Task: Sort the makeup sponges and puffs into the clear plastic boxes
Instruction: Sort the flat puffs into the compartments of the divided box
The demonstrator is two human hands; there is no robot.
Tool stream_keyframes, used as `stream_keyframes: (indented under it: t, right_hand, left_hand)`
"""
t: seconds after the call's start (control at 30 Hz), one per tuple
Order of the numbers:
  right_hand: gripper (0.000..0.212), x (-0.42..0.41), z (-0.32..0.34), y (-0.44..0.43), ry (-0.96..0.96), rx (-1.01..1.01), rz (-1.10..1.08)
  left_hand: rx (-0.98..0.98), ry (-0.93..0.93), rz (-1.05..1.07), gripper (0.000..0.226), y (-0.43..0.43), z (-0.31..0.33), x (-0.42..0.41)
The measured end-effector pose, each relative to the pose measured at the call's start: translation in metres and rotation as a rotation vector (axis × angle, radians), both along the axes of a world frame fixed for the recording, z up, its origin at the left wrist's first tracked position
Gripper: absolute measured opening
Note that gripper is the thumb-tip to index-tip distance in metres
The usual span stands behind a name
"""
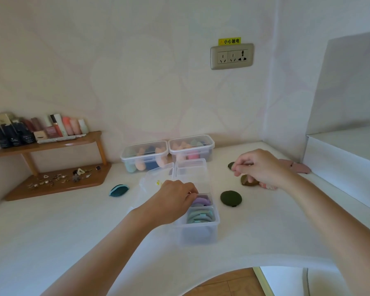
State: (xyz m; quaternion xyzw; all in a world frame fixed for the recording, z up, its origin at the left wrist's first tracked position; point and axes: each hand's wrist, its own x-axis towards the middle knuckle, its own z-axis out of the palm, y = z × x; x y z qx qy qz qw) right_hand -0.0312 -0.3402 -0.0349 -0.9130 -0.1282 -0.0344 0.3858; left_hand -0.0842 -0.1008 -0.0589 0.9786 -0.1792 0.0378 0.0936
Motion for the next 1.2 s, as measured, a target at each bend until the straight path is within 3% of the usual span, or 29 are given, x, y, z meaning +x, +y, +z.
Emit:
stream_keyframes:
  t: [0.1, 0.2, 0.3, 0.47, 0.67, 0.83, 0.97, 1.07, 1.2]
  right_hand:
    - [0.013, 0.013, -0.015, -0.022, -0.031, -0.095, -0.163]
    - [0.011, 0.017, -0.026, -0.033, 0.016, -0.165, -0.179]
    - [0.03, 0.021, -0.039, -0.036, 0.007, -0.336, -0.147]
    - [0.05, 0.039, -0.056, -0.038, -0.019, -0.375, -0.108]
    - [0.024, 0.053, -0.057, -0.032, -0.079, -0.478, -0.1]
    - [0.024, 0.039, -0.034, -0.019, -0.251, -0.255, -0.201]
    - [0.018, 0.007, 0.002, 0.011, -0.294, -0.029, 0.028]
    - [0.016, -0.012, 0.015, 0.035, -0.275, -0.065, 0.179]
    - [0.017, -0.018, 0.015, 0.053, -0.288, -0.224, 0.189]
  left_hand:
    - [0.039, 0.024, -0.025, 0.037, -0.007, 0.002, 0.002]
    - [0.003, 0.036, -0.028, 0.036, -0.013, 0.004, 0.004]
    - [-0.016, 0.062, -0.007, 0.035, -0.019, 0.003, 0.008]
    - [0.041, 0.046, -0.044, 0.037, -0.023, 0.003, 0.01]
    - [0.046, 0.016, -0.042, 0.038, -0.02, 0.002, 0.009]
    - [0.023, 0.022, -0.013, 0.037, -0.02, -0.003, 0.011]
    - [0.01, 0.01, -0.003, 0.036, -0.02, -0.003, 0.01]
    - [0.03, -0.005, 0.003, 0.036, -0.023, -0.001, 0.009]
    - [0.033, -0.013, 0.012, 0.035, -0.026, 0.0, 0.007]
